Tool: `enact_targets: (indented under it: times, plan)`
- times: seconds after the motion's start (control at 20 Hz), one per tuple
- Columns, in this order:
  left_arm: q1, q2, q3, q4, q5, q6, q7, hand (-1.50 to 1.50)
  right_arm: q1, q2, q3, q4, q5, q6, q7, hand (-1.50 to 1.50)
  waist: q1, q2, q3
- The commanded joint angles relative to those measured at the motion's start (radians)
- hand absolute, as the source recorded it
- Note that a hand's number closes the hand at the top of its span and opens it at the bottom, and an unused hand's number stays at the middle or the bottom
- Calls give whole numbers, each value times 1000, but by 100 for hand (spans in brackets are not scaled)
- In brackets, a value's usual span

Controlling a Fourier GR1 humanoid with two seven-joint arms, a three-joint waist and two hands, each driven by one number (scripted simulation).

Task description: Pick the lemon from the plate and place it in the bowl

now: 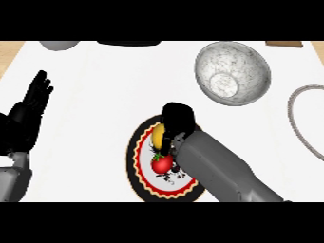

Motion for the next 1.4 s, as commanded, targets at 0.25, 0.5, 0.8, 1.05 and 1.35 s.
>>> enact_targets:
  times: [0.25,0.5,0.8,1.05,1.35]
  plan:
    - [-18,12,33,9,-2,-15,27,0,-174,8,56,20,93,53,-203,150,-29,-4,1]
    - [25,38,69,-13,21,-29,39,0,-200,-45,48,-199,240,-52,-54,150,-54,-16,2]
    - [53,15,62,-5,6,-30,-3,0,-271,-123,-97,-399,289,-66,72,150,-59,-15,2]
    - [105,-41,18,-70,-49,10,-15,0,-200,-186,-179,-517,328,-3,94,150,-46,-10,2]
    - [66,-22,61,-41,-40,-27,-7,0,-147,-237,-351,-461,239,-15,-109,150,-39,-6,2]
